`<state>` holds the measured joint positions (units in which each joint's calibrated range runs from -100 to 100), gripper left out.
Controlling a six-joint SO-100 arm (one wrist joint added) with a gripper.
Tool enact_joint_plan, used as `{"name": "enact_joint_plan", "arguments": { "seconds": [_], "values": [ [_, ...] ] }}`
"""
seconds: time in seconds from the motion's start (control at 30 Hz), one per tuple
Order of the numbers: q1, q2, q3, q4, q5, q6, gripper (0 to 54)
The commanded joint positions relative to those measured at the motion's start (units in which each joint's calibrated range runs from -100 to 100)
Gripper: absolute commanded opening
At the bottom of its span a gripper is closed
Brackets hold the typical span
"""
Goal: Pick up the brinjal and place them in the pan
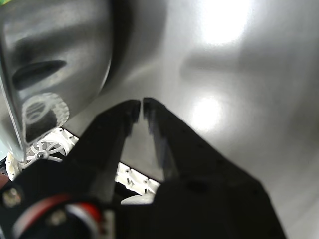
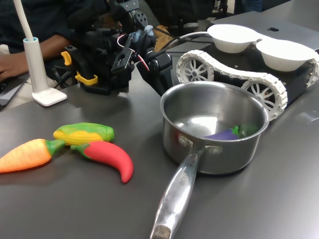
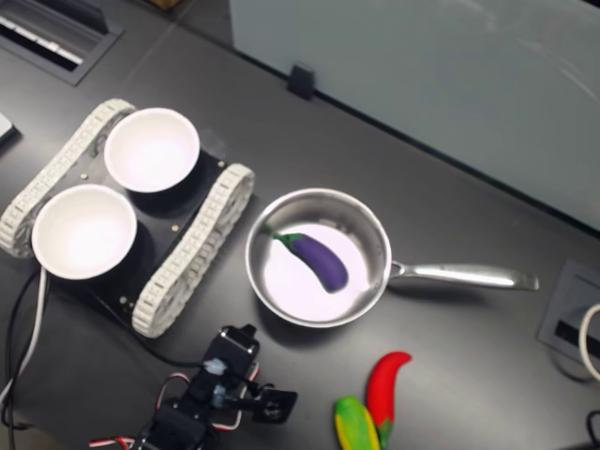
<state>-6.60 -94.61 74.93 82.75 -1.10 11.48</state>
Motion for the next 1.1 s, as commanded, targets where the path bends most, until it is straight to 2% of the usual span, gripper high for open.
{"name": "enact_joint_plan", "arguments": {
  "seconds": [0.0, 0.13, 1.07],
  "values": [
    [2.13, -0.83, -1.1, -0.49, 0.0, -0.81, 0.0],
    [2.47, -0.83, -1.1, -0.57, 0.98, -1.98, 0.0],
    [2.47, -0.83, -1.01, -0.74, 0.98, -2.07, 0.0]
  ]
}}
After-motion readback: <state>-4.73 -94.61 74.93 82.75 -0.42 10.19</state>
